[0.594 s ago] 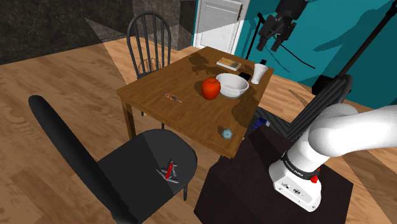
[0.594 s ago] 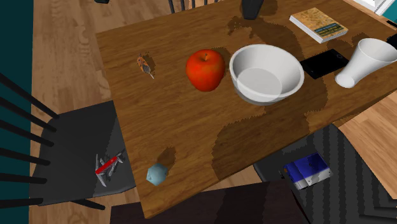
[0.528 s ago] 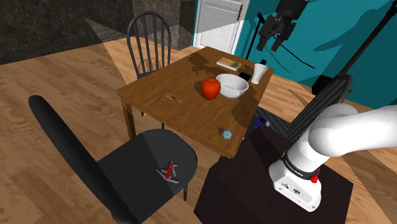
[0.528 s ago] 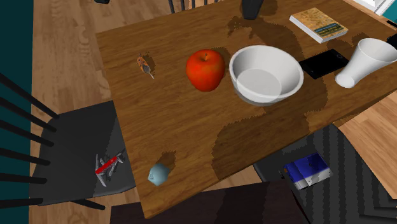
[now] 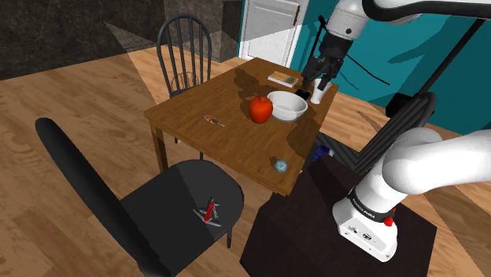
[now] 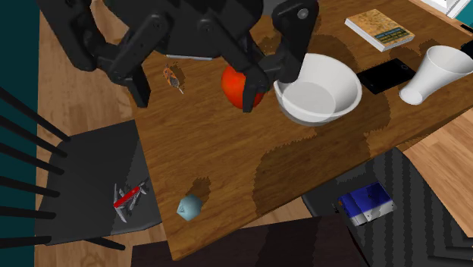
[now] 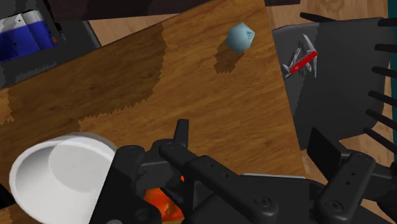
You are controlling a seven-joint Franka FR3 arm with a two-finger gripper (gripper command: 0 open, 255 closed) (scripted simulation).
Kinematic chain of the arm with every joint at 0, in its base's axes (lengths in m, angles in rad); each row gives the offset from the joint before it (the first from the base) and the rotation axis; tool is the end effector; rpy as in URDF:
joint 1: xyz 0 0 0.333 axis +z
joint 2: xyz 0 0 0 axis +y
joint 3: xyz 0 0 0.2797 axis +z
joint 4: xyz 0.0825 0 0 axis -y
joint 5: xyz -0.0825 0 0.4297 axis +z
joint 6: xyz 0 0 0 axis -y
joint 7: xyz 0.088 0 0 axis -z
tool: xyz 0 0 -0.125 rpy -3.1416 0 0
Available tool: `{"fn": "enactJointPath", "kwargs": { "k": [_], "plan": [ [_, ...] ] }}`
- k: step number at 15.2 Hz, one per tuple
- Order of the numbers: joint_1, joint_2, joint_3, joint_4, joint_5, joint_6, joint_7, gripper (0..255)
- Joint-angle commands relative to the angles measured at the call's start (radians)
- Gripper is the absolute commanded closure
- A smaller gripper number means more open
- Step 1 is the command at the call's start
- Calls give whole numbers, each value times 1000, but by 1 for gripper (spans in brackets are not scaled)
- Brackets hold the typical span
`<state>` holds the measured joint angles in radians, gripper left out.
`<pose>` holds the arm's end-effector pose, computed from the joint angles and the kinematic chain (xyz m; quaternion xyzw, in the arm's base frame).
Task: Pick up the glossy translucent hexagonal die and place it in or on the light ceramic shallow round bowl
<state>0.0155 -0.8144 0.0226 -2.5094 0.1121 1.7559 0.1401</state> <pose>0.3847 0.0265 0.4946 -0.9964 0.0628 -0.0263 0.0496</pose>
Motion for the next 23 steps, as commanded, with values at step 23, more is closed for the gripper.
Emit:
{"fn": "enactJointPath", "kwargs": {
  "k": [23],
  "plan": [
    [143, 468, 115, -415, 168, 790, -54, 0]
  ]
}}
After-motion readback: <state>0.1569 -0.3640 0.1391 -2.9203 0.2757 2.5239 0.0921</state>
